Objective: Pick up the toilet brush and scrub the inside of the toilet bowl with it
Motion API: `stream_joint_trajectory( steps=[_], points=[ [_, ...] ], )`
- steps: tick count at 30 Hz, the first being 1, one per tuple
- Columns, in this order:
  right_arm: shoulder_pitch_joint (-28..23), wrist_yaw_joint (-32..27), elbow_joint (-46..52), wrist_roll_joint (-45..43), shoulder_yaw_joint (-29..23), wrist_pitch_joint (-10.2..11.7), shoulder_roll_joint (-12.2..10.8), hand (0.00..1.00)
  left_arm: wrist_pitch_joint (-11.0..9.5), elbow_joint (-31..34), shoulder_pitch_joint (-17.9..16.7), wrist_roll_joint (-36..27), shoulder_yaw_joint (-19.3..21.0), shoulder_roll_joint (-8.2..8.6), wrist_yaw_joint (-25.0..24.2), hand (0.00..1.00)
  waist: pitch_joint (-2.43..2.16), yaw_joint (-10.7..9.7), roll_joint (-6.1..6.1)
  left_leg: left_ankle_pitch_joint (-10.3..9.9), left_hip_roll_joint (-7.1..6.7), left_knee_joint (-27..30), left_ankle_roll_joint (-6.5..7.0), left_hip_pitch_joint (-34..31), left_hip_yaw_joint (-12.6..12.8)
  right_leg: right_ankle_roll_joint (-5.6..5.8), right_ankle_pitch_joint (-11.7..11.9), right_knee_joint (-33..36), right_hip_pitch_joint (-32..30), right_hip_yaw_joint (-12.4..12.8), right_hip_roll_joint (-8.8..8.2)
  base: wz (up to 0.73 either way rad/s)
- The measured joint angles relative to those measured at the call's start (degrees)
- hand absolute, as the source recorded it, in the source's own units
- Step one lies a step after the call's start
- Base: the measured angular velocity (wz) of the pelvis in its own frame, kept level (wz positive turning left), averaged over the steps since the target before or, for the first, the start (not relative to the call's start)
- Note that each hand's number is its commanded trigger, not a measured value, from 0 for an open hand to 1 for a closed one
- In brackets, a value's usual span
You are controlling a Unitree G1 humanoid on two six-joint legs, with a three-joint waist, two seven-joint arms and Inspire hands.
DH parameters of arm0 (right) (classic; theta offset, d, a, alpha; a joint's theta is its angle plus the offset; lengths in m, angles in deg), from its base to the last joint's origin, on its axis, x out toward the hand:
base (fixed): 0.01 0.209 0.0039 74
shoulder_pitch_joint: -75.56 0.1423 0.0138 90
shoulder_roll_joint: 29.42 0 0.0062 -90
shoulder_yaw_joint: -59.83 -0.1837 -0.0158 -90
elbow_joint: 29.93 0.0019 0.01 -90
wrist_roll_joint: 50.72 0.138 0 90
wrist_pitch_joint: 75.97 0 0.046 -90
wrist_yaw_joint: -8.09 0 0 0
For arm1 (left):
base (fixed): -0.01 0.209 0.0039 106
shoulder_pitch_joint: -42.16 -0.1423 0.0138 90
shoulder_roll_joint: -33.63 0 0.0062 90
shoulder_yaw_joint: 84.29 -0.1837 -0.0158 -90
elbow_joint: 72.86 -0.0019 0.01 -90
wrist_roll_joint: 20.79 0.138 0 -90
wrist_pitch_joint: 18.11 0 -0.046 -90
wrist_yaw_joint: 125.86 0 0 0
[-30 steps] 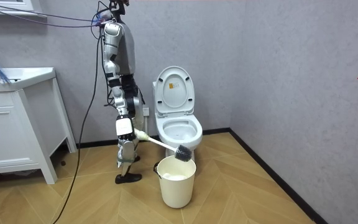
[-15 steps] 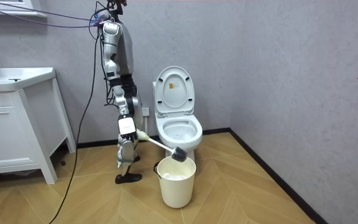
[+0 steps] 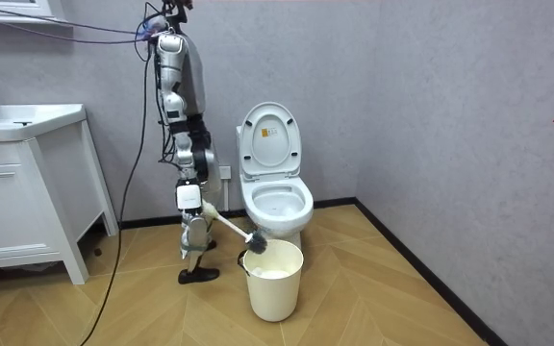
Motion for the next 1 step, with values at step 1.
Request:
stream_joint_trajectory(
  steps=[1],
  points=[
    [0.01,0.25,-0.03,0.00,0.01,-0.16,0.02,0.00,0.15,-0.19,-0.01,0.00,-0.10,0.00,-0.21,0.00,0.00,0.01,-0.01,0.00,-0.01,0.00,0.00,-0.02,-0.01,0.01,0.01,-0.02,0.00,0.00,-0.01,0.00]
  ],
)
